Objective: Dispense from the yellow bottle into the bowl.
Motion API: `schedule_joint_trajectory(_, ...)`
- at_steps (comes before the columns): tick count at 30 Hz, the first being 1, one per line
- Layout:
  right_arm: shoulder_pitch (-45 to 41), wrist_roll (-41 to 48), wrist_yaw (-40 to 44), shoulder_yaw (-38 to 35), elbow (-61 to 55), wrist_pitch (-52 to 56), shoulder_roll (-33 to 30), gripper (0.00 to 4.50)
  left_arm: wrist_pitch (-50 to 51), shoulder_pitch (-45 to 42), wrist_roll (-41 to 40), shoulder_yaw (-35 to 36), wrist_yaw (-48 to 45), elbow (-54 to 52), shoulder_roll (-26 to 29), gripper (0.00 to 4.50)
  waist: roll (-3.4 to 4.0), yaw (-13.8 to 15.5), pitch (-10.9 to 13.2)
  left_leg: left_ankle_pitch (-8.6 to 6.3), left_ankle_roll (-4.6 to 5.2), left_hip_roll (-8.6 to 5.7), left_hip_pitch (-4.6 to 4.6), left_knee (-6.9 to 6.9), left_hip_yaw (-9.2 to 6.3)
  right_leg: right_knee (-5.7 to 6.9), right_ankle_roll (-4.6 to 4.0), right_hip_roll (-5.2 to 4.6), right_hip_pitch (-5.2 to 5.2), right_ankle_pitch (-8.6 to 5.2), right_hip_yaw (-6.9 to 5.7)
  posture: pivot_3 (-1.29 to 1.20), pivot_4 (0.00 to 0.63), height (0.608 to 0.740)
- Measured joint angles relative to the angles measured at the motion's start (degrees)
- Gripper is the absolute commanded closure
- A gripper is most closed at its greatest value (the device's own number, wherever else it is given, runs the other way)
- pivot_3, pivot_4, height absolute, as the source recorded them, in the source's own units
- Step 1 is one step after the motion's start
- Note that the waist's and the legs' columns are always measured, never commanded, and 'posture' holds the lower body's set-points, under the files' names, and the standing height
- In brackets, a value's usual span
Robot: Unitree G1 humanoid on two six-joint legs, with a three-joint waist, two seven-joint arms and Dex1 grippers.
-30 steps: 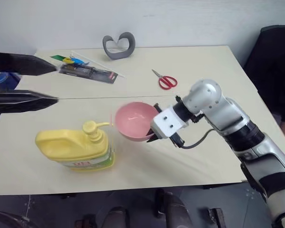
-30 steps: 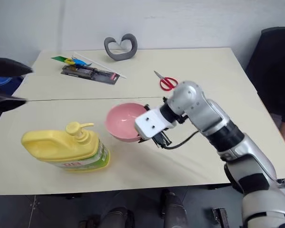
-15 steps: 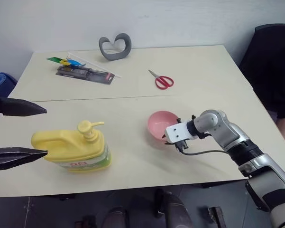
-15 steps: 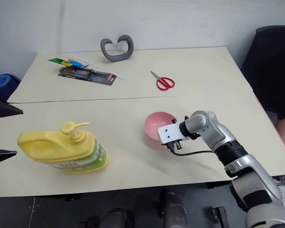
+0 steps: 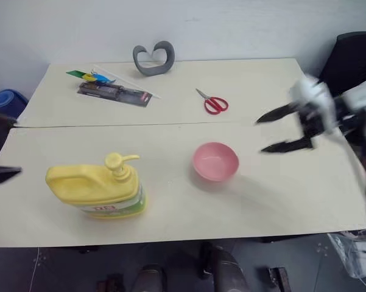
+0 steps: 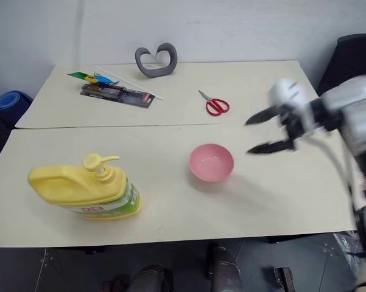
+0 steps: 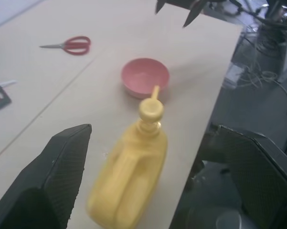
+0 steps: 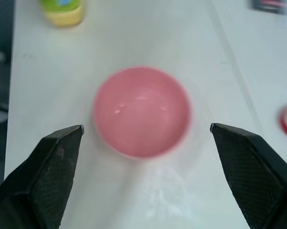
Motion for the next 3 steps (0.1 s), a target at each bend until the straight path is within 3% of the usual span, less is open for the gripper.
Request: schedule_joint_trajectory(3,-0.3,5.3,0.1,0.8,2.0,1.5,-1.9,0.04,-0.2,0.5,0.9,0.5,0.0,0.6,0.5,0.0,-0.13,-0.8,0.0,-0.09,-0.08,0.16,0.07,-0.02,0.37,0.08,-0.04,0.06,0.06,-0.01,0.09,0.0,0.15,0.74)
